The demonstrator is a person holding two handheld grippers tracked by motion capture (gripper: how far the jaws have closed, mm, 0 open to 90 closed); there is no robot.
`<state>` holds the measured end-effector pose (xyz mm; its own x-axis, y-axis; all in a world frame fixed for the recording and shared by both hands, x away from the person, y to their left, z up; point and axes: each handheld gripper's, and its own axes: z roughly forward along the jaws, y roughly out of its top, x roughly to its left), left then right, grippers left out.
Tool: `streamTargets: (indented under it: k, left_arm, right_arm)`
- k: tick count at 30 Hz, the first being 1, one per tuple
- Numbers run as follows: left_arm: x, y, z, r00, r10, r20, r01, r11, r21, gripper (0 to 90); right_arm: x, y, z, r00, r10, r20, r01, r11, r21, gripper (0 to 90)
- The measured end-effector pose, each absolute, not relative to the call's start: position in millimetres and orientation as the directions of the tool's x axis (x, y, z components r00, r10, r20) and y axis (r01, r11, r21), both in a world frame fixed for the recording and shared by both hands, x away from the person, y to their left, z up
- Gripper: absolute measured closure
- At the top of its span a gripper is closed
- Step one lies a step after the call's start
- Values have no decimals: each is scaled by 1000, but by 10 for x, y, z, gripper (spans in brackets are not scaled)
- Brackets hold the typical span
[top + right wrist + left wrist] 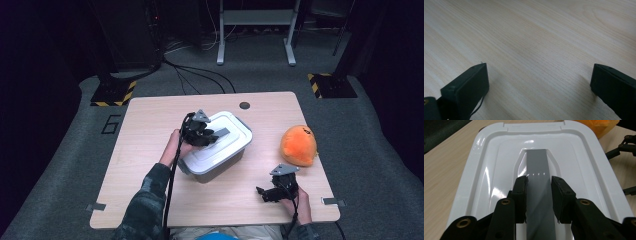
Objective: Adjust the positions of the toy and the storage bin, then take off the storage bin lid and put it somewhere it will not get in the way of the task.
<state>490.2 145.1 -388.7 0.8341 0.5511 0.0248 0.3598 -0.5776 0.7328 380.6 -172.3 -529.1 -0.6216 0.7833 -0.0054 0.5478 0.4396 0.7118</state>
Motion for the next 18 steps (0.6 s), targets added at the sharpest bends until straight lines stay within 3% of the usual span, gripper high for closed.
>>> streamTargets:
  k: [18]
  left_arm:
    - [4833, 1422, -3792, 808, 588, 44, 367, -559, 744, 664]
  right_arm:
    - [3807, -1724, -5291, -621, 783, -6, 548, 440, 712, 11]
